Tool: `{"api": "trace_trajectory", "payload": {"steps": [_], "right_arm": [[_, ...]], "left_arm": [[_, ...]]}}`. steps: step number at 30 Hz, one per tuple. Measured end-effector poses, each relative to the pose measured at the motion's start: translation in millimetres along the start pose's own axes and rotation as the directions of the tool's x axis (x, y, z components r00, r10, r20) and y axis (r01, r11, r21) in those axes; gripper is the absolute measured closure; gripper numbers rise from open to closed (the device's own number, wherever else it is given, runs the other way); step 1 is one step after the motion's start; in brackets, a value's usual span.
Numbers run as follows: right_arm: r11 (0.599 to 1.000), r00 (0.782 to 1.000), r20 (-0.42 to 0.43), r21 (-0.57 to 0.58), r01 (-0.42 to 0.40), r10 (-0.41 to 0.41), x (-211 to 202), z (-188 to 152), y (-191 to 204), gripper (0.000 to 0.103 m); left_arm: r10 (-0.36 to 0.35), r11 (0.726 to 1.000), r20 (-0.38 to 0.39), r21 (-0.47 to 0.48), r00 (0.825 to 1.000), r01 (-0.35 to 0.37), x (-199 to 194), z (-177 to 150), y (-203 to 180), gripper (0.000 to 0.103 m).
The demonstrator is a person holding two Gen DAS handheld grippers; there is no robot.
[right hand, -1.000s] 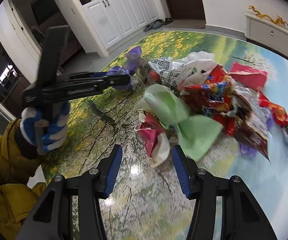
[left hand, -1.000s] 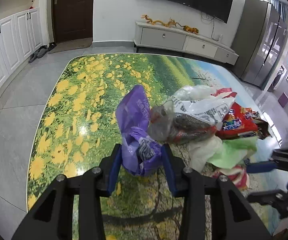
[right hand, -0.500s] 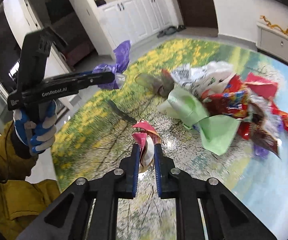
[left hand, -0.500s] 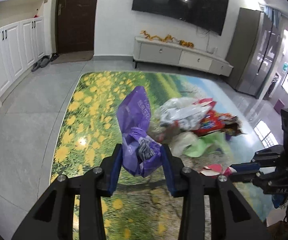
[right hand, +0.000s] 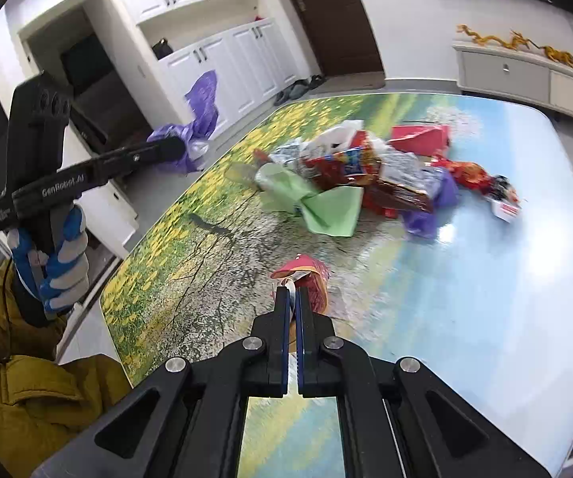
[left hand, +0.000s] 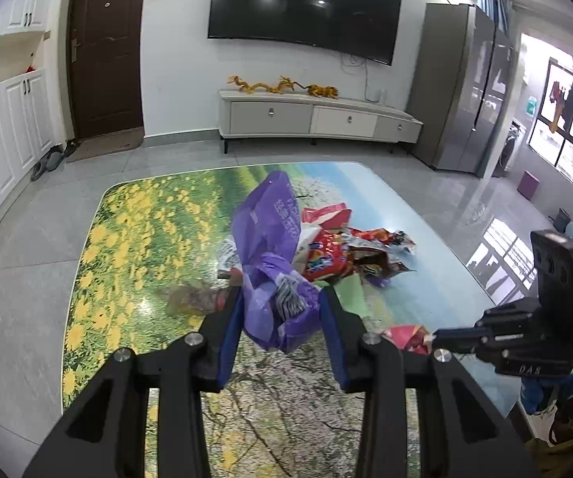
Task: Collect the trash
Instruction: 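Carry both items to the round bin and open both tools over it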
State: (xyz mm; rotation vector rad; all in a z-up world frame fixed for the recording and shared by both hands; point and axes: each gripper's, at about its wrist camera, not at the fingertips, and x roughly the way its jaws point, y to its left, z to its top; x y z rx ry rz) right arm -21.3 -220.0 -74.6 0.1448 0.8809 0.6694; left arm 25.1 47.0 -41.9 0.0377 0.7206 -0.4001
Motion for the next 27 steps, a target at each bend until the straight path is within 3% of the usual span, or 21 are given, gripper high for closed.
{"api": "trace_trajectory", "payload": {"steps": [10,14,17,21,27], "right_arm": [[0.994,0.985,0.153,0.077,0.071,-0.082,-58,-4,-31,0.101],[0.977,0.962,0.217,0.165,0.133,-0.168,-95,-17,-62,0.101],[0.946,0.933,0.245,0.252,0.202,-0.265,-128,-35,-92,0.101],[0.886,0.891,0.238,0.362,0.289,-0.387,-161,-58,-132,0.101],[0.798,0.854,0.175,0.485,0.358,-0.49,-176,-87,-195,0.101]], "left_arm": [[-0.056,0.993,-0.037,0.098,0.998,0.06,18,12,-43,0.067],[-0.106,0.98,-0.056,0.164,0.993,0.114,32,24,-78,0.067],[-0.152,0.958,-0.083,0.233,0.985,0.167,50,35,-116,0.067],[-0.223,0.919,-0.148,0.299,0.964,0.258,81,48,-175,0.067],[-0.314,0.869,-0.251,0.311,0.916,0.384,134,65,-257,0.067]]}}
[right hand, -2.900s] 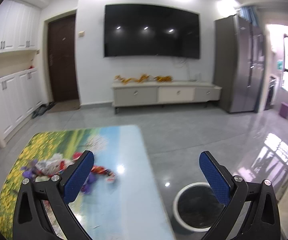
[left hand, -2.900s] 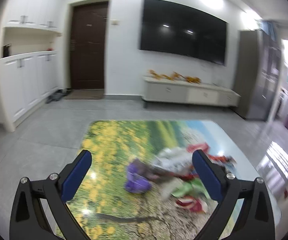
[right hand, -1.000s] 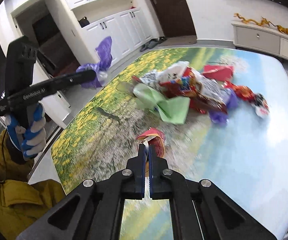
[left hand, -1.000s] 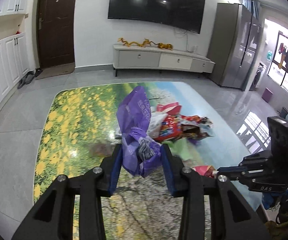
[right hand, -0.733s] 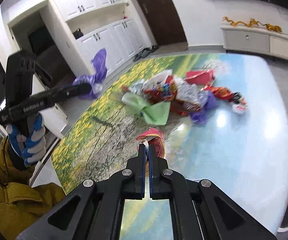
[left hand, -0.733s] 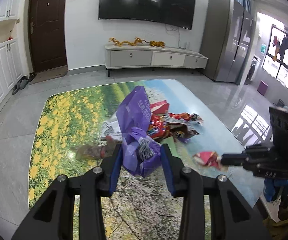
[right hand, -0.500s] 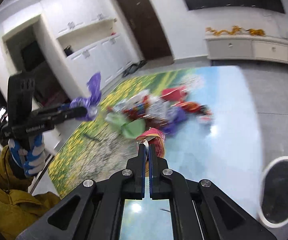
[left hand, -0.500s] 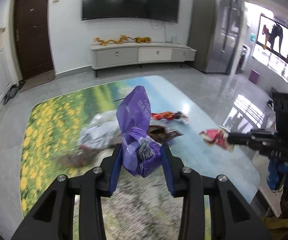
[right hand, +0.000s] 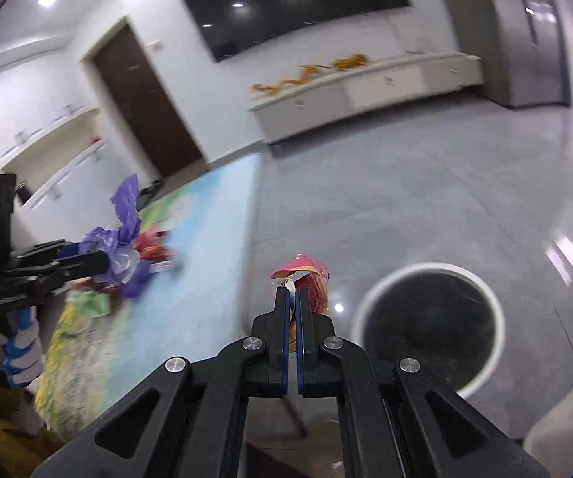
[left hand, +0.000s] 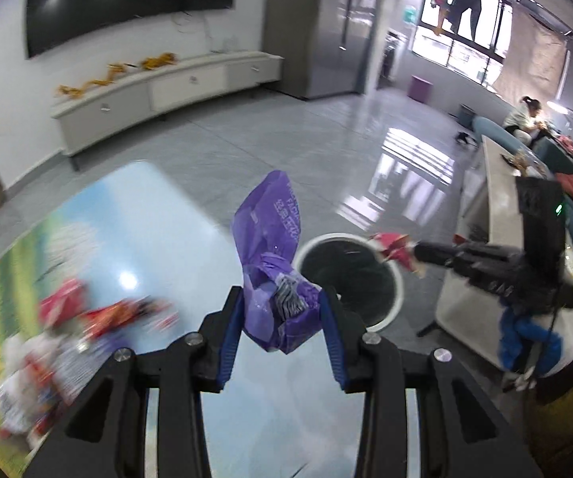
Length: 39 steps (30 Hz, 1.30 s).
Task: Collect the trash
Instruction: 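Carry both items to the round bin and open both tools over it, then return both tools to the table and grasp a clear plastic bag with the left tool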
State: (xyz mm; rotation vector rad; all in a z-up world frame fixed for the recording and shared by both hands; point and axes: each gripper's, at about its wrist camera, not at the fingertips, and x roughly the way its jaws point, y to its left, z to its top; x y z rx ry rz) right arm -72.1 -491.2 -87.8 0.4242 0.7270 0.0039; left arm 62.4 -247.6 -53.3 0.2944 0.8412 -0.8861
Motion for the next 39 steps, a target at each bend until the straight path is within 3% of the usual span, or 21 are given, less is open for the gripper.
{"api": "trace_trajectory", "payload": {"steps": [7,9,10,11,12,16,21,25,33,39], "right_arm": [[0.993,0.997,-0.018,0.099,0.07,-0.068,31,9,-65,0.098],[0.988,0.996,-0.026,0.121,0.094,-0.091,41,8,-79,0.095],[0.986,0.994,-0.031,0.13,0.106,-0.103,45,5,-84,0.081],[0.981,0.992,-0.037,0.147,0.127,-0.123,50,4,-92,0.069],[0.977,0.989,-0.041,0.158,0.144,-0.139,54,4,-97,0.05],[0.964,0.986,-0.047,0.205,0.169,-0.162,51,-5,-108,0.049],[0.969,0.982,-0.043,0.162,0.187,-0.182,36,-2,-89,0.052],[0.978,0.985,-0.005,0.118,0.172,-0.173,13,-2,-56,0.053],[0.991,0.986,0.102,0.007,0.134,-0.134,-44,3,20,0.053],[0.99,0.983,0.162,-0.102,0.1,-0.083,-77,10,86,0.053]], "left_arm": [[-0.072,0.997,-0.052,0.012,0.996,0.073,76,45,-37,0.064],[-0.097,0.995,-0.062,-0.005,0.993,0.097,95,54,-44,0.057],[-0.11,0.994,-0.069,-0.018,0.992,0.109,102,57,-46,0.046],[-0.126,0.992,-0.074,-0.036,0.989,0.124,110,60,-47,0.042],[-0.132,0.991,-0.076,-0.047,0.988,0.128,116,61,-49,0.04],[-0.163,0.985,-0.091,-0.078,0.982,0.156,126,63,-52,0.04],[-0.136,0.989,-0.036,-0.06,0.99,0.134,97,54,-53,0.04],[-0.073,0.996,0.052,-0.042,0.996,0.075,57,45,-55,0.04],[-0.02,1.0,0.171,-0.005,0.985,0.021,-37,10,-37,0.04],[0.056,0.998,0.226,-0.054,0.972,-0.045,-97,-30,4,0.04]]}}
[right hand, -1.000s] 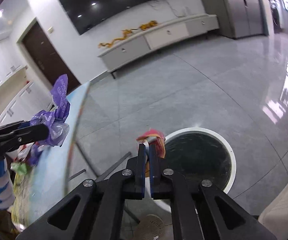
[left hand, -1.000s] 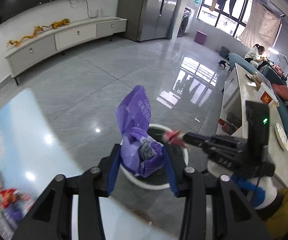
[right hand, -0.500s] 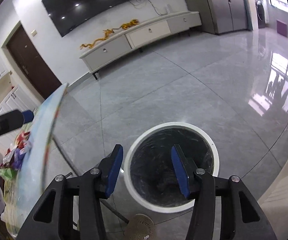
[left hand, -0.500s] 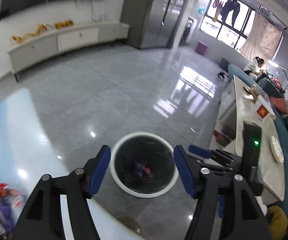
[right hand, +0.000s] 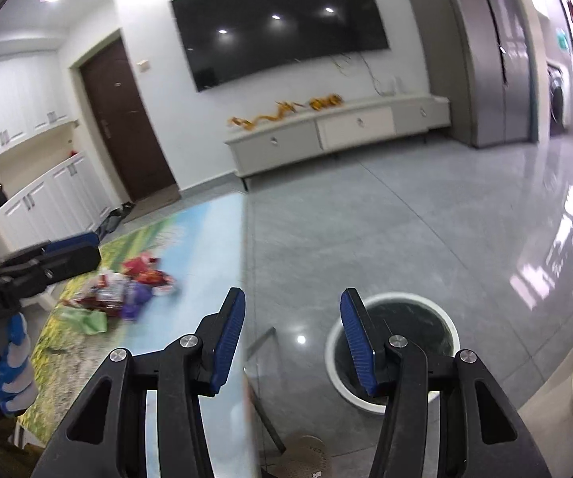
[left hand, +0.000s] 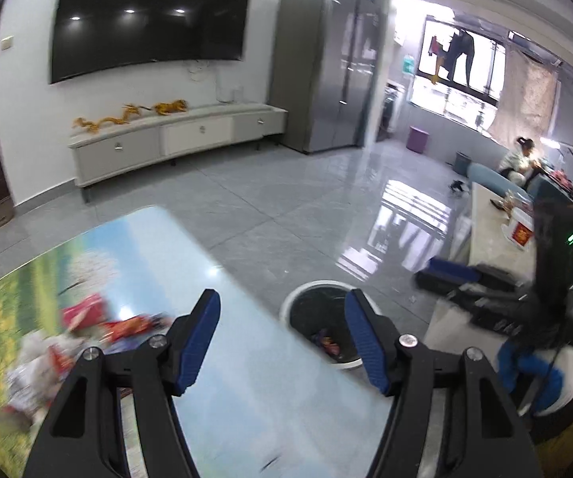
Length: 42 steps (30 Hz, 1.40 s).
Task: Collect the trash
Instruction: 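Return both tools to the table and grasp a clear plastic bag with the left tool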
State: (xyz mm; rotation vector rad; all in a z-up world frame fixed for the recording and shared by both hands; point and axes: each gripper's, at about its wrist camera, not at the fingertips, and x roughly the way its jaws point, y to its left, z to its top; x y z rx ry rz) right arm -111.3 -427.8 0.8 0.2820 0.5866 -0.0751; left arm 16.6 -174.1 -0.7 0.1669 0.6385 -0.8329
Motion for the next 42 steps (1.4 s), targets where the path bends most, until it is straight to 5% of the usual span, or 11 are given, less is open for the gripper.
{"api": "trace_trajectory", "payload": {"steps": [8,12,21,29,42], "right_arm": [[0.993,0.997,0.03,-0.103,-0.065,0.068,-21,17,57,0.053],[0.986,0.996,0.01,-0.138,-0.09,0.092,-17,16,84,0.053],[0.972,0.991,-0.044,-0.194,-0.136,0.129,2,15,117,0.053],[0.969,0.989,-0.082,-0.205,-0.141,0.126,20,12,129,0.053],[0.968,0.983,-0.146,-0.212,-0.137,0.107,57,13,156,0.053]], "left_arm": [[0.161,0.982,0.023,-0.104,0.987,-0.158,-65,-53,90,0.04],[0.273,0.955,0.012,-0.122,0.962,-0.269,-90,-81,129,0.04],[0.384,0.9,-0.062,-0.198,0.921,-0.388,-129,-135,209,0.04],[0.364,0.907,-0.097,-0.188,0.926,-0.376,-119,-148,237,0.04],[0.227,0.971,-0.158,-0.038,0.961,-0.236,-57,-142,260,0.039]]}}
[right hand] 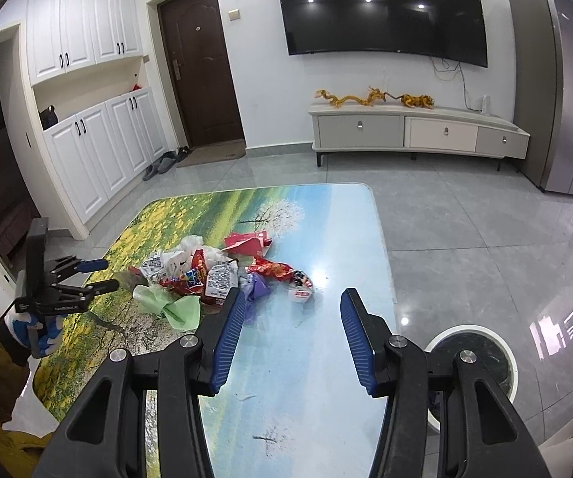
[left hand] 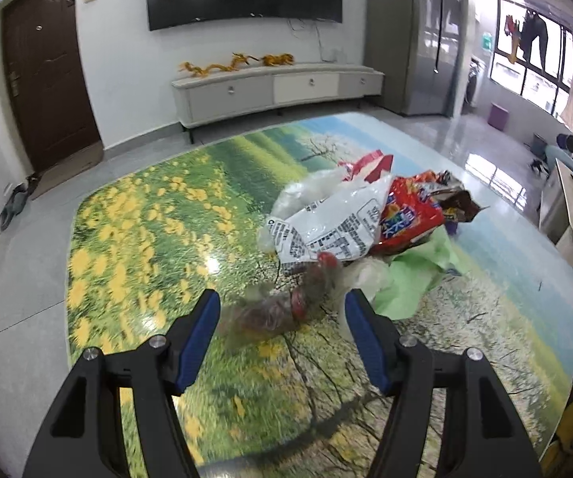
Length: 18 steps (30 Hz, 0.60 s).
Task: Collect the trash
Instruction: 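Return both tools to the table and grasp a clear plastic bag with the left tool, then lift the clear bag with the left tool while the right tool grasps a white tissue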
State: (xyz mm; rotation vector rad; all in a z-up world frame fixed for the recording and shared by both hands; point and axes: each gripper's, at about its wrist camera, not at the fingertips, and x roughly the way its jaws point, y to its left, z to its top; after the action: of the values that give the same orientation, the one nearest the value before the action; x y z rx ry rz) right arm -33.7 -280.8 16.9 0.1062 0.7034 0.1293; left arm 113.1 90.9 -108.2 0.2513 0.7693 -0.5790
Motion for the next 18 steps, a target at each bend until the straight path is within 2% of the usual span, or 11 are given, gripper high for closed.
{"api": "trace_trajectory", "payload": {"steps": [8,10,14,16,18], "right_arm": [[0.999,0.999,-0.053,-0.036,-0.011,0.009,28,7,21,0.053],[0.999,0.998,-0.064,-0.042,-0.025,0.023,34,8,27,0.053],[0.996,0.994,-0.087,-0.063,-0.064,0.059,47,9,41,0.053],[0.993,0.991,-0.104,-0.082,-0.088,0.08,55,11,50,0.053],[0.986,0.986,-0.125,-0.105,-0.126,0.112,63,12,64,0.053]], "left_arm": [[-0.042,0.999,-0.061,0.012,0.997,0.043,39,-1,2,0.04],[-0.056,0.998,-0.072,0.002,0.996,0.056,42,-2,4,0.051],[-0.054,0.999,-0.07,0.002,0.996,0.054,40,-5,4,0.063],[-0.048,0.999,-0.059,0.005,0.997,0.049,37,-7,3,0.077],[-0.044,0.999,-0.053,-0.003,0.998,0.043,33,-10,2,0.079]]}}
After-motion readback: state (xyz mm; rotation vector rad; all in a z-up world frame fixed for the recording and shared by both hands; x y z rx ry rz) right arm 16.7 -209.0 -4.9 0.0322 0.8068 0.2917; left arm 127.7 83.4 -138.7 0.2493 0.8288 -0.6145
